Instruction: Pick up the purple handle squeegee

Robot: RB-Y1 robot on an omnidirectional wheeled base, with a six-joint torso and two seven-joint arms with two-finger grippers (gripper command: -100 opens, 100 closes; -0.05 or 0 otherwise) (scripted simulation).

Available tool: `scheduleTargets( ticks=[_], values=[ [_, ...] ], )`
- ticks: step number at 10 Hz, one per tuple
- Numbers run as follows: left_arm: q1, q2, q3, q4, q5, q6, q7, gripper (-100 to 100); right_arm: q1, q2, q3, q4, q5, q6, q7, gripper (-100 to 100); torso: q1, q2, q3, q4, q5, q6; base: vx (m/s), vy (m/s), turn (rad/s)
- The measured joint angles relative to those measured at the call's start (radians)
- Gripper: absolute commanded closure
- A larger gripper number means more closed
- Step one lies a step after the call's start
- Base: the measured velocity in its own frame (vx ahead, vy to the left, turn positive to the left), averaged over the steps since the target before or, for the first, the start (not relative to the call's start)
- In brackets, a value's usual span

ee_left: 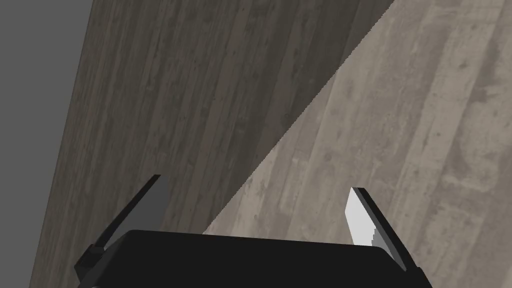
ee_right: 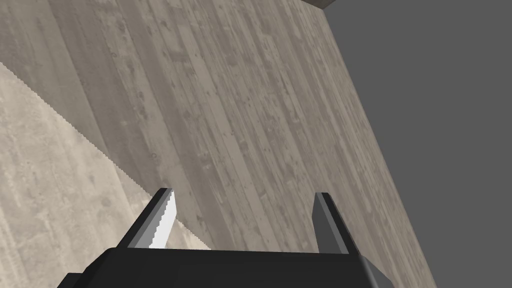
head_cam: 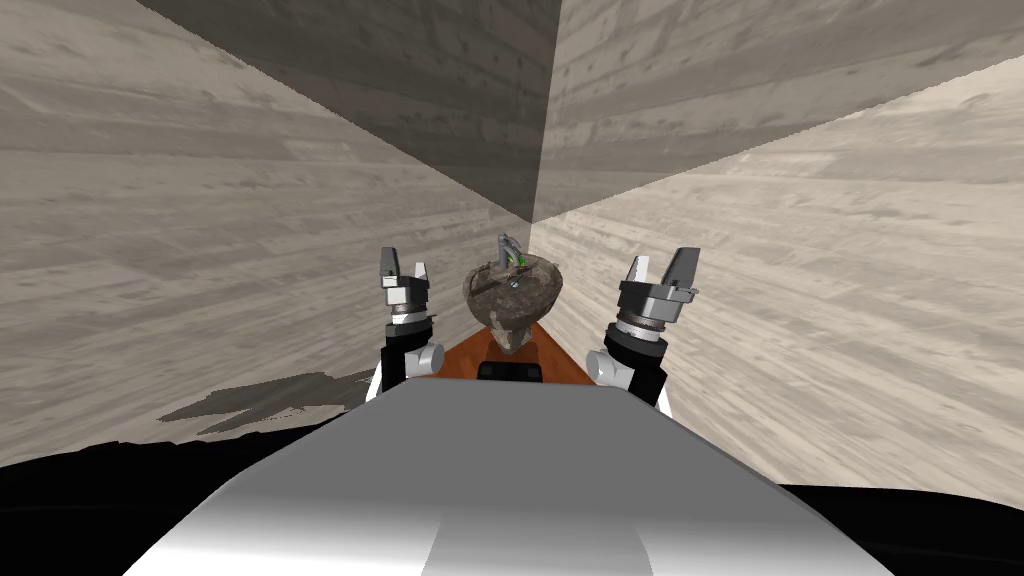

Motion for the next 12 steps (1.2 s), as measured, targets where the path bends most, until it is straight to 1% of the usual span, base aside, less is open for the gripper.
scheduleTargets(
  ticks=[2, 4, 6, 8, 9, 10, 11, 12],
  values=[
    [-0.012, 0.043, 0.001, 0.015, 0.013, 0.008, 0.003, -100, 0.000, 0.000, 0.000, 0.000, 0.000, 0.000, 0.000, 0, -0.001, 0.000, 0.000, 0.000, 0.000, 0.000, 0.004, -0.034, 0.012],
    [-0.033, 0.086, -0.003, 0.050, 0.033, 0.013, 0.004, -100, 0.000, 0.000, 0.000, 0.000, 0.000, 0.000, 0.000, 0, -0.003, -0.001, -0.001, 0.000, -0.001, 0.000, 0.015, -0.050, 0.016],
    [-0.061, 0.121, -0.008, 0.086, 0.062, 0.035, 0.007, -100, 0.000, 0.000, 0.000, 0.000, 0.000, 0.000, 0.000, 0, -0.004, -0.002, -0.001, 0.000, -0.001, 0.000, 0.021, -0.064, 0.026],
    [-0.093, 0.153, -0.008, 0.133, 0.102, 0.054, 0.014, -100, 0.000, 0.000, 0.000, 0.000, 0.000, 0.000, 0.000, 0, -0.004, -0.001, -0.001, 0.000, -0.001, 0.000, 0.011, -0.075, 0.028],
    [-0.109, 0.166, -0.007, 0.153, 0.126, 0.069, 0.019, -100, 0.000, 0.000, 0.000, 0.000, 0.000, 0.000, 0.000, 0, -0.005, -0.001, -0.001, 0.000, -0.001, 0.000, 0.023, -0.056, 0.013],
    [-0.115, 0.167, -0.013, 0.164, 0.134, 0.076, 0.019, -100, 0.000, 0.000, 0.000, 0.000, 0.000, 0.000, 0.000, 0, -0.004, -0.002, -0.001, 0.000, -0.001, 0.000, 0.021, -0.043, 0.021],
    [-0.135, 0.174, -0.012, 0.192, 0.151, 0.082, 0.021, -100, 0.000, 0.000, 0.000, 0.000, 0.000, 0.000, 0.000, 0, -0.003, -0.002, -0.001, 0.000, -0.001, 0.000, 0.025, -0.067, 0.024],
    [-0.152, 0.183, -0.010, 0.206, 0.176, 0.100, 0.026, -100, 0.000, 0.000, 0.000, 0.000, 0.000, 0.000, 0.000, 0, -0.004, -0.002, -0.001, 0.000, -0.001, 0.000, 0.021, -0.054, 0.018]
  ],
)
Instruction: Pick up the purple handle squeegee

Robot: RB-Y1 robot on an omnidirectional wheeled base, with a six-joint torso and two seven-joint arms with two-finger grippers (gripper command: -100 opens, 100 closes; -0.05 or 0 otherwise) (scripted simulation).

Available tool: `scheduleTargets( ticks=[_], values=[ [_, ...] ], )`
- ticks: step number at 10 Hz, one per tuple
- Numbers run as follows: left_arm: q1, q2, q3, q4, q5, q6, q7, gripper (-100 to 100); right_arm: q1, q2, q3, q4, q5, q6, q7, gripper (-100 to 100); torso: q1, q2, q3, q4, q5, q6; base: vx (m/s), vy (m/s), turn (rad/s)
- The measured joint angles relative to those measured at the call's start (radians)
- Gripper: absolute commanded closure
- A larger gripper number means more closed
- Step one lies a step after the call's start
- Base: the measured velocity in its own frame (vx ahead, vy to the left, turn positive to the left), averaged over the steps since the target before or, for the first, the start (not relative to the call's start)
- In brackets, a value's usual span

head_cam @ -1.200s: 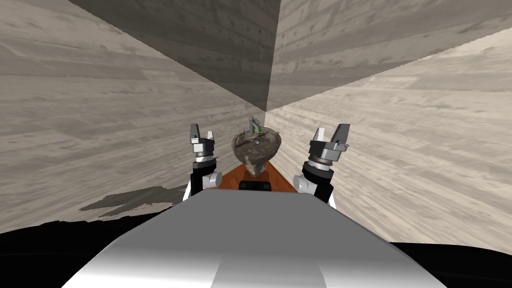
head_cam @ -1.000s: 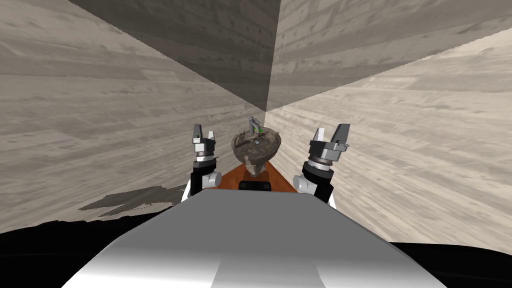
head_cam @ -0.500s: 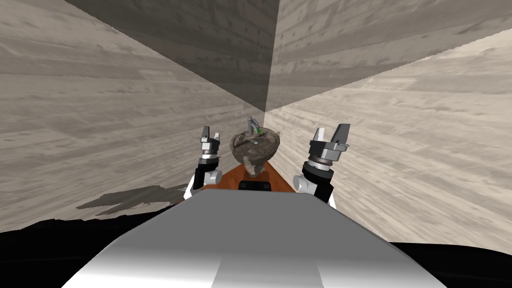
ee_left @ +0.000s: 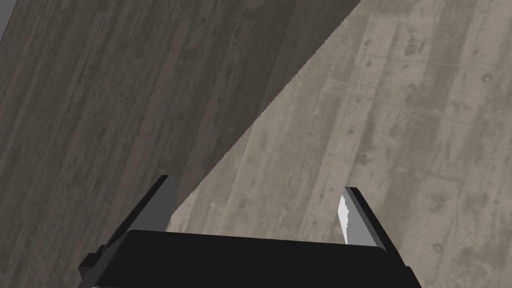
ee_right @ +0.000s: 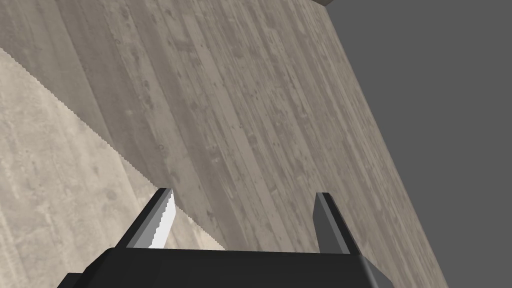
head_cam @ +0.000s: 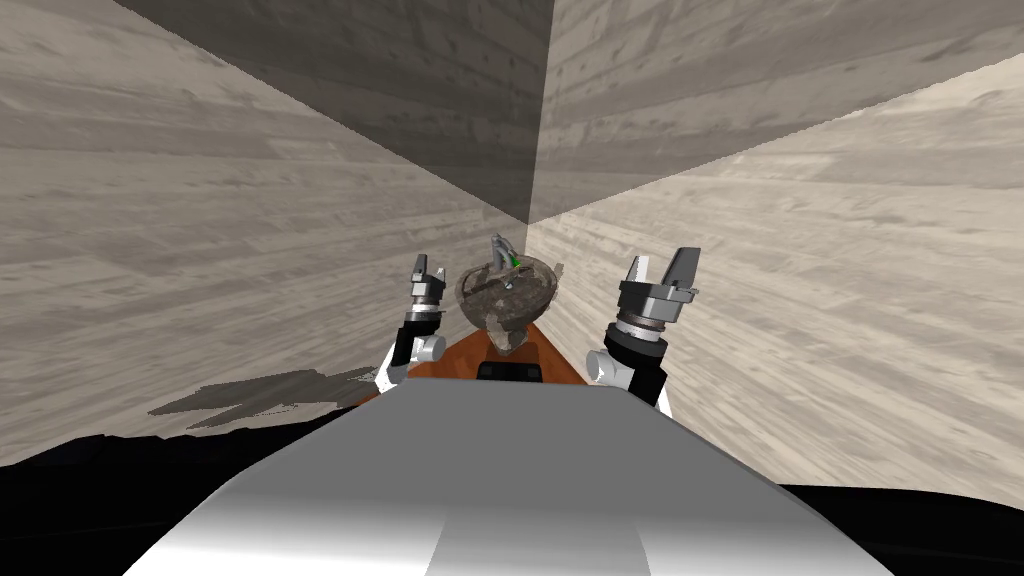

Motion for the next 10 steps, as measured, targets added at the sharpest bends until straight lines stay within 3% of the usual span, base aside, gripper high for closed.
scheduleTargets(
  ticks=[2, 4, 6, 8, 10],
  values=[
    [-0.032, 0.007, -0.002, 0.053, 0.029, 0.010, 0.005, -100, 0.000, 0.000, 0.000, 0.000, 0.000, 0.000, 0.000, 0, 0.000, 0.000, 0.000, 0.000, 0.000, 0.000, 0.019, -0.070, 0.030],
    [-0.095, 0.012, -0.005, 0.128, 0.081, 0.034, 0.011, -100, 0.000, 0.000, 0.000, 0.000, 0.000, 0.000, 0.000, 0, -0.002, 0.000, 0.000, 0.000, -0.001, 0.000, 0.021, -0.107, 0.040],
    [-0.123, 0.017, -0.008, 0.175, 0.125, 0.062, 0.019, -100, 0.000, 0.000, 0.000, 0.000, 0.000, 0.000, 0.000, 0, -0.001, 0.001, 0.000, 0.000, 0.000, 0.000, 0.012, -0.073, 0.020],
    [-0.181, 0.012, -0.016, 0.263, 0.171, 0.077, 0.023, -100, 0.000, 0.000, 0.000, 0.000, 0.000, 0.000, 0.000, 0, -0.002, 0.000, 0.000, 0.000, 0.000, 0.000, 0.022, -0.109, 0.042],
    [-0.234, 0.012, -0.018, 0.327, 0.231, 0.121, 0.031, -100, 0.000, 0.000, 0.000, 0.000, 0.000, 0.000, 0.000, 0, -0.004, 0.000, 0.000, 0.000, -0.001, 0.000, 0.020, -0.102, 0.028]
  ],
)
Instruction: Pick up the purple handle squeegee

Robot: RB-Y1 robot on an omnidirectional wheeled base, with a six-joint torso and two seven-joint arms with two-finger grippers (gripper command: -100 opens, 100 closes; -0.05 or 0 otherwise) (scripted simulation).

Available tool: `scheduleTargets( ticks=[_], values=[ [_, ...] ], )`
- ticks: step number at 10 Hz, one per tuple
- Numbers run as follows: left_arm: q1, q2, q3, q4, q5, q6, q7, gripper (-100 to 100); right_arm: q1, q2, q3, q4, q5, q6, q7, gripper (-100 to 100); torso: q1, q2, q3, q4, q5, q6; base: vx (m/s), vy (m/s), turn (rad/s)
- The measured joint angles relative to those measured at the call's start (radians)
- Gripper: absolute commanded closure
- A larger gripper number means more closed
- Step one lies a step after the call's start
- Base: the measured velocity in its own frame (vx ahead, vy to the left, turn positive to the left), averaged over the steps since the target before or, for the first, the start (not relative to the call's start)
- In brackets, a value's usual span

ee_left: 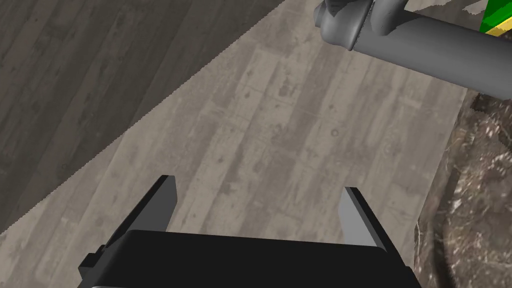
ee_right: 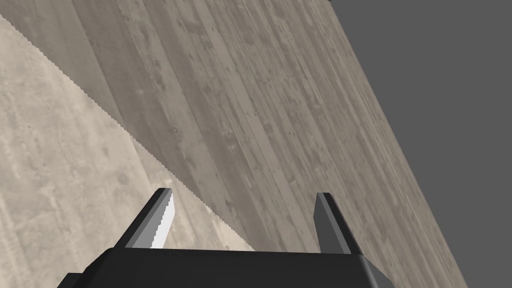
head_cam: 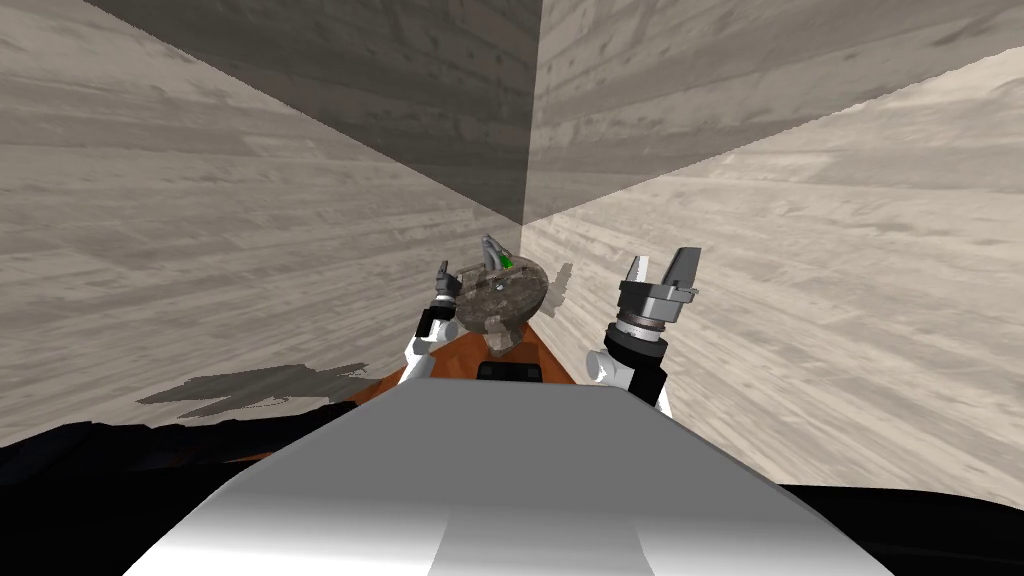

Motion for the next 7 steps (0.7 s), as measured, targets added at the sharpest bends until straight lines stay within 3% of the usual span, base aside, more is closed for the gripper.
scheduleTargets(
  ticks=[5, 7],
  values=[
    [-0.070, 0.007, -0.008, 0.125, 0.090, 0.044, 0.018, -100, 0.000, 0.000, 0.000, 0.000, 0.000, 0.000, 0.000, 0, 0.005, 0.001, 0.001, 0.000, 0.001, 0.000, 0.015, -0.059, 0.021],
    [-0.125, 0.005, -0.013, 0.198, 0.139, 0.067, 0.023, -100, 0.000, 0.000, 0.000, 0.000, 0.000, 0.000, 0.000, 0, 0.002, 0.000, 0.000, 0.000, 0.001, 0.000, 0.016, -0.090, 0.028]
  ],
)
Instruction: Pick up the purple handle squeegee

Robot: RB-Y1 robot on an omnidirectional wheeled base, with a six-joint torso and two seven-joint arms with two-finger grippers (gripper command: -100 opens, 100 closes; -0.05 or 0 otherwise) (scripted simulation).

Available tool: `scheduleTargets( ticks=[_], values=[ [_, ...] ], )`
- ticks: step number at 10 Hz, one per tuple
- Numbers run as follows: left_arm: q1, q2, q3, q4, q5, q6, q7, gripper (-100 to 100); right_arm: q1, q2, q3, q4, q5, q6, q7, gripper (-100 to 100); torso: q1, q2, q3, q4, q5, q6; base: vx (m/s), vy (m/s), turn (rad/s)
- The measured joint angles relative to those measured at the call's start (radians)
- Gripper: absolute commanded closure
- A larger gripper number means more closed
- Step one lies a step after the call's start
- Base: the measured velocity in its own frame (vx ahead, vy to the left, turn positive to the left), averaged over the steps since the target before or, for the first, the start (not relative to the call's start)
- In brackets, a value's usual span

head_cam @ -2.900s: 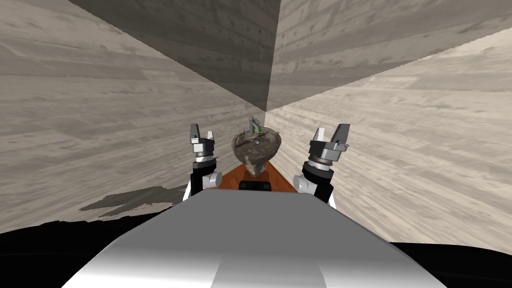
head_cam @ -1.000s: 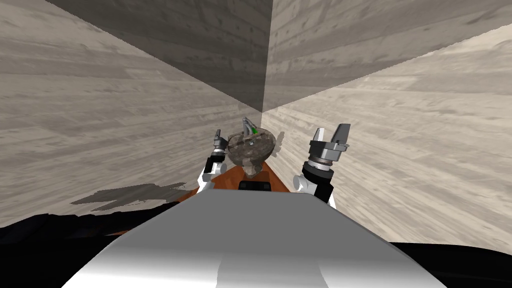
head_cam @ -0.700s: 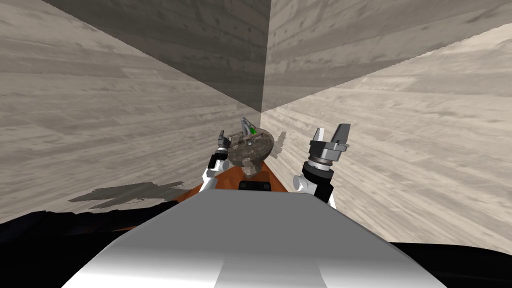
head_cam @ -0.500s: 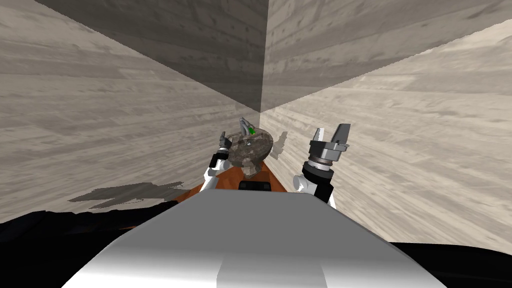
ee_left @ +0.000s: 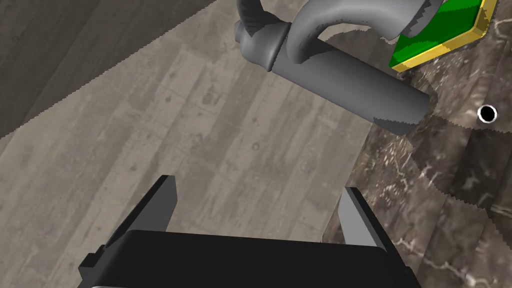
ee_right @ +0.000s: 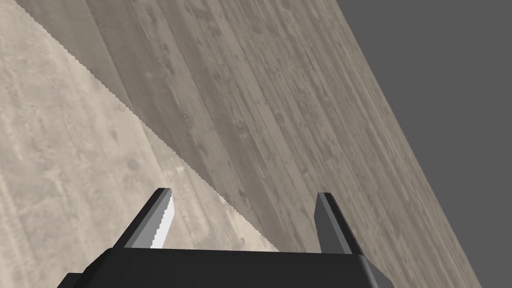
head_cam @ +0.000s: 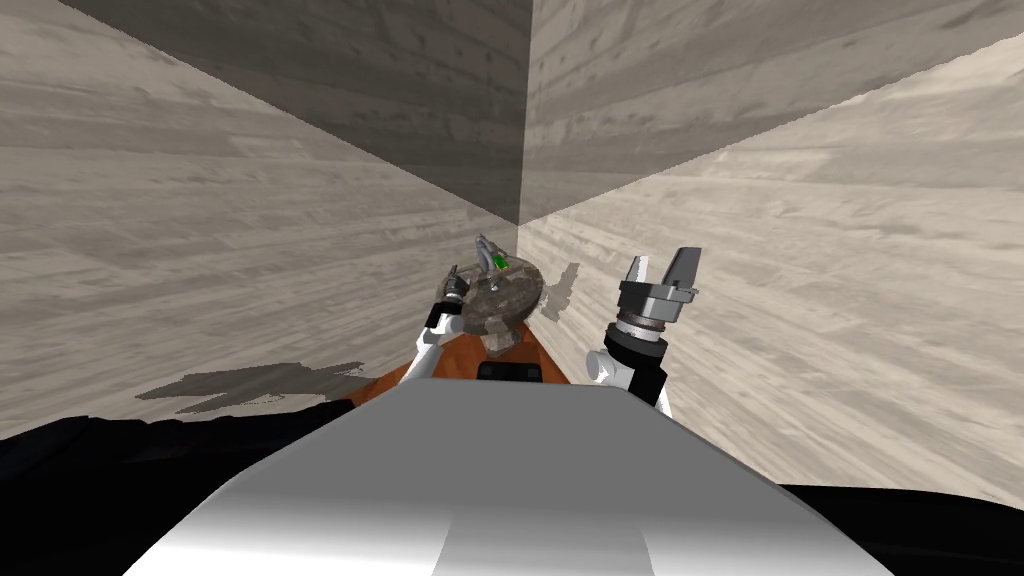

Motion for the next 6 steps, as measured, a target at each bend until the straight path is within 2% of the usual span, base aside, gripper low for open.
scheduleTargets(
  ticks=[1, 2, 4, 6],
  values=[
    [-0.010, -0.003, -0.001, 0.019, 0.013, 0.013, 0.001, -100, 0.000, 0.000, 0.000, 0.000, 0.000, 0.000, 0.000, 0, 0.000, 0.001, 0.000, 0.000, 0.000, 0.000, 0.001, -0.086, 0.025],
    [-0.036, 0.009, -0.005, 0.061, 0.039, 0.019, 0.009, -100, 0.000, 0.000, 0.000, 0.000, 0.000, 0.000, 0.000, 0, 0.000, 0.001, 0.001, 0.000, 0.000, 0.000, 0.017, -0.100, 0.040],
    [-0.095, 0.007, -0.008, 0.141, 0.098, 0.054, 0.017, -100, 0.000, 0.000, 0.000, 0.000, 0.000, 0.000, 0.000, 0, -0.002, 0.000, 0.000, 0.000, 0.000, 0.000, 0.026, -0.102, 0.030],
    [-0.126, 0.008, -0.012, 0.200, 0.134, 0.078, 0.021, -100, 0.000, 0.000, 0.000, 0.000, 0.000, 0.000, 0.000, 0, 0.001, 0.001, 0.000, 0.000, 0.000, 0.000, 0.014, -0.081, 0.033]
  ],
)
